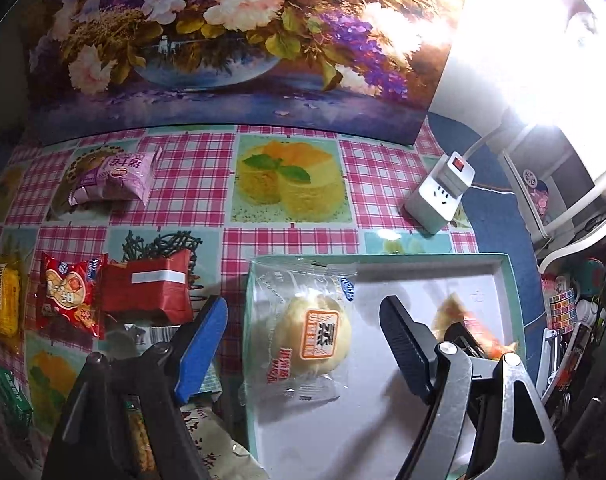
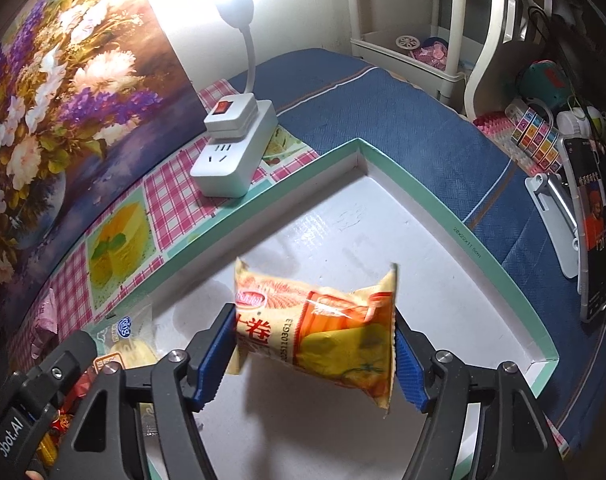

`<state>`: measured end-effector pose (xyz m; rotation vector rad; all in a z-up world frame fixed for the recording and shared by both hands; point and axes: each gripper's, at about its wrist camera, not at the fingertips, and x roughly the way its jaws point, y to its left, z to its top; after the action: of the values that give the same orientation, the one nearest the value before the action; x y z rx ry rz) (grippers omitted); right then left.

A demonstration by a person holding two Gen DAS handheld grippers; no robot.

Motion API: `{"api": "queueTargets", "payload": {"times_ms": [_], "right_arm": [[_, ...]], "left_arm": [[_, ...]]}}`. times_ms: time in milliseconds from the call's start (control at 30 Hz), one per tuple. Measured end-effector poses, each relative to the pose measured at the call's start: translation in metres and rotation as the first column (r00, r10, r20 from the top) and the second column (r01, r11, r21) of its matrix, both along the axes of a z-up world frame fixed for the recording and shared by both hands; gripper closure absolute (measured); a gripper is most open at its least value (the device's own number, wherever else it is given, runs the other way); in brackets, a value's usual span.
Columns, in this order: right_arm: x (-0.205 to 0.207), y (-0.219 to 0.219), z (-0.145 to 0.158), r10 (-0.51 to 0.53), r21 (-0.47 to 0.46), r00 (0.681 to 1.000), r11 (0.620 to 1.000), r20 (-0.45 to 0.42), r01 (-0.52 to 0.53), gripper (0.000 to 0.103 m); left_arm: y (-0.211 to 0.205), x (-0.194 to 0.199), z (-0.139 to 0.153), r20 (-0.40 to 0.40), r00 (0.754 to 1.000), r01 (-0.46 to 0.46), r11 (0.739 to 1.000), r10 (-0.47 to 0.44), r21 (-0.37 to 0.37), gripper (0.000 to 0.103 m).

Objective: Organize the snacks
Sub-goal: 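Place bread roll bag in tray with right gripper while left gripper carries steamed bun, then open both grippers and withdraw them from the tray toward the snacks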

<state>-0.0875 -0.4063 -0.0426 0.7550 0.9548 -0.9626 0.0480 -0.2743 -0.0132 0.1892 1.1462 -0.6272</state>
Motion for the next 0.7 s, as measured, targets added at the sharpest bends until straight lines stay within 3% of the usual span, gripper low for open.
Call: {"api": "queueTargets", "payload": {"times_ms": [167, 267, 333, 700], "right_arm": [[0.003, 0.002, 0.003, 0.025, -0.004, 1.000, 1.000, 0.015, -0.025, 0.027], [0.004, 0.004, 0.006, 0.031, -0.026, 0.999, 0.999, 0.030, -0.030, 0.011], [0.005, 0.004, 0.007, 0.037, -0.039, 0.999, 0.999, 0.032, -0.036, 0.000], [0.007, 0.008, 0.016, 0.057, -0.065, 0.997, 0.996, 0.046, -0.054, 0.000]], "left_arm": [[0.006, 0.005, -0.003, -0.002, 1.000, -0.029, 0.999, 0.029, 0.022, 0.022], [0.013, 0.010, -0.005, 0.018, 0.998, -0.067, 0.997, 0.067, 0.043, 0.005], [0.018, 0.013, -0.006, 0.020, 0.996, -0.088, 0.995, 0.087, 0.050, 0.005], [0.047, 0.029, -0.007, 0.080, 0.978, -0.197, 0.978, 0.191, 0.068, 0.004]]}}
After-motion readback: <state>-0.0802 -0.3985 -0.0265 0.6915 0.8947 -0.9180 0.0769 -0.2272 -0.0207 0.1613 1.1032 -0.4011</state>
